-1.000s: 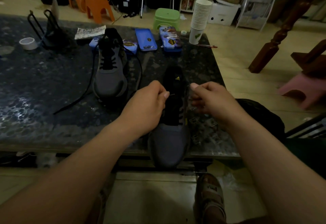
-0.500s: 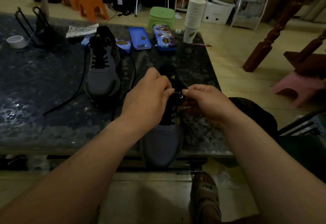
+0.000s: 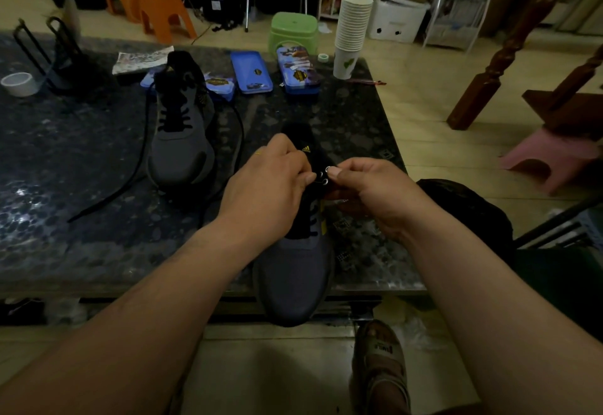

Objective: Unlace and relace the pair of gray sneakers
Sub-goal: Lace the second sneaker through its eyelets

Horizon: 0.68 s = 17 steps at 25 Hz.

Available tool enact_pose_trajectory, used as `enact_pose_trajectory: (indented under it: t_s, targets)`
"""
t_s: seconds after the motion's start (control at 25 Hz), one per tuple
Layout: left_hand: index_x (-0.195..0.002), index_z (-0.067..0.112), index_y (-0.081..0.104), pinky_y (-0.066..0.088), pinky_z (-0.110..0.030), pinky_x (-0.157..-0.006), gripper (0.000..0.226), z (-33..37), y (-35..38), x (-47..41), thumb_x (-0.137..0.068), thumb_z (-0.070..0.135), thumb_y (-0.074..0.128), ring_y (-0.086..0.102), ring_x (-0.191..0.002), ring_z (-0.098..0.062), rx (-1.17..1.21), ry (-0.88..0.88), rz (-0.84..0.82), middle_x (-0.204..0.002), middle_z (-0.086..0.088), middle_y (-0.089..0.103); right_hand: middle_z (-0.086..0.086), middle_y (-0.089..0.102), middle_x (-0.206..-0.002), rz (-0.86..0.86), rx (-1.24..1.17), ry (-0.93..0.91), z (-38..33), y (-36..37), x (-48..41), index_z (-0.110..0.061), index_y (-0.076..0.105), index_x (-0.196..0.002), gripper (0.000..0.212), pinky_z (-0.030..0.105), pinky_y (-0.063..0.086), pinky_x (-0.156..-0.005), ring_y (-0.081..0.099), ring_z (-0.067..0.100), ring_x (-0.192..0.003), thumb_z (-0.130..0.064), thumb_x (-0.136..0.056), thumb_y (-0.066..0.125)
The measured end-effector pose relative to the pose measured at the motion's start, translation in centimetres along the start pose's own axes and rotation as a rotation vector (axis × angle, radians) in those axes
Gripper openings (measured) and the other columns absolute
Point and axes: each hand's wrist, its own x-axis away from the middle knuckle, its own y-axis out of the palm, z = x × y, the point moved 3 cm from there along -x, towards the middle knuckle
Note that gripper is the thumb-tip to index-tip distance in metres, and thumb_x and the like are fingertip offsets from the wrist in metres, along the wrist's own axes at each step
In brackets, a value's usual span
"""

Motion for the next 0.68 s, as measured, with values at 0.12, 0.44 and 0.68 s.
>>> enact_pose_trajectory:
  t_s: [0.12, 0.44, 0.68]
  targets:
    - [-0.096, 0.022, 0.064, 0.052, -0.044, -0.066, 0.018, -0.08, 0.03, -0.12, -0.104, 0.036, 0.056, 0.051, -0.087, -0.016, 0.026, -0.007, -0.003, -0.104, 0.007, 0.048, 0.023, 0.075, -0.098, 0.016, 0.019, -0.015, 0.11, 0.02, -0.05, -0.010, 0.071, -0.090, 0.017, 0.034, 0.056, -0.076, 0.069, 0.025, -0.087, -0.022, -0.101, 0.065]
    - [-0.094, 0.023, 0.064, 0.053, -0.045, -0.066, 0.017, 0.14, 0.17, -0.30, -0.103, 0.036, 0.057, 0.052, -0.086, -0.015, 0.054, -0.002, -0.014, -0.102, 0.006, 0.048, 0.016, 0.077, -0.098, 0.022, 0.080, -0.037, 0.04, 0.14, -0.09, -0.013, 0.073, -0.088, 0.019, 0.033, 0.057, -0.076, 0.073, 0.023, -0.088, -0.026, -0.100, 0.067]
    - [-0.098, 0.024, 0.066, 0.052, -0.043, -0.069, 0.016, -0.11, 0.43, -0.45, -0.103, 0.036, 0.057, 0.051, -0.085, -0.014, 0.075, -0.052, 0.003, -0.102, 0.008, 0.047, 0.007, 0.077, -0.096, 0.030, 0.218, -0.115, 0.44, -0.06, 0.35, -0.019, 0.074, -0.090, 0.006, 0.050, 0.059, -0.094, 0.073, 0.030, -0.100, -0.023, -0.095, 0.073]
